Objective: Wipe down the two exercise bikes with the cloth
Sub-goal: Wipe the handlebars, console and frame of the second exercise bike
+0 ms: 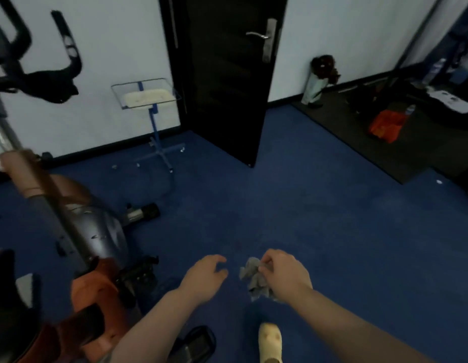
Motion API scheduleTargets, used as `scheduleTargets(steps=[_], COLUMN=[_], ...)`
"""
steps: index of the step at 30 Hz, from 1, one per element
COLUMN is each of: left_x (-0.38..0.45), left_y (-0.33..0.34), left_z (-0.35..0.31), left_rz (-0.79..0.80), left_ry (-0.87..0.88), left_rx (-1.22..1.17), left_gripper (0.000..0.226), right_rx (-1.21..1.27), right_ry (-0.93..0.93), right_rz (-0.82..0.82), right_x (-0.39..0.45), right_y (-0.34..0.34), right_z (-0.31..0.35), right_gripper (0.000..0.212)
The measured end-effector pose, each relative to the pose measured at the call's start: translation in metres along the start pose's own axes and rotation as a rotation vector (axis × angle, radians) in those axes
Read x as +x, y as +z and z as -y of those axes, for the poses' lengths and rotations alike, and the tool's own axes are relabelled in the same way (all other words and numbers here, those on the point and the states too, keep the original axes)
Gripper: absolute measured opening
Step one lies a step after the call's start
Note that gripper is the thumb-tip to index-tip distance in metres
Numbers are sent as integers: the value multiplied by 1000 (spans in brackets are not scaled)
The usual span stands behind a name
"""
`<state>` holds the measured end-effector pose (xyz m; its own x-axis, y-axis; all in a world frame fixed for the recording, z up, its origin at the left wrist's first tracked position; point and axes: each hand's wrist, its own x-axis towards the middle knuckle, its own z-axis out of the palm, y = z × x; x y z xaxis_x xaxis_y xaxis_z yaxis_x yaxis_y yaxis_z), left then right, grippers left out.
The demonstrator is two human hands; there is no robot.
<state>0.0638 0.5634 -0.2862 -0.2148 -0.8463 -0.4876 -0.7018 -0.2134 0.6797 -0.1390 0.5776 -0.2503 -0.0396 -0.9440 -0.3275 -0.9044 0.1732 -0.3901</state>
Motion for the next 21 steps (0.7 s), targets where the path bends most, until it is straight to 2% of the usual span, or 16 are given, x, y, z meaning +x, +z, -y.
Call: scheduleTargets(steps=[4, 9, 15, 21], left_x=[33, 61, 63, 99], left_y=[-1, -14, -67, -139], left_z=[-26, -58, -43, -23], left_rz=[-86, -239, -457, -602], left_ry=[-62, -115, -269, -287], left_rx=[-45, -165, -178, -197], left_gripper=[43, 42, 40, 41], right_rx=[-84, -170, -194, -136], right_ry=[-156, -302, -499, -641], right_rz=[69, 72, 163, 198], right_x=[66, 150, 208, 256], right_y=[-38, -93, -89, -68], right_z=[-10, 0, 67, 153], right_gripper=[7, 9, 9, 7])
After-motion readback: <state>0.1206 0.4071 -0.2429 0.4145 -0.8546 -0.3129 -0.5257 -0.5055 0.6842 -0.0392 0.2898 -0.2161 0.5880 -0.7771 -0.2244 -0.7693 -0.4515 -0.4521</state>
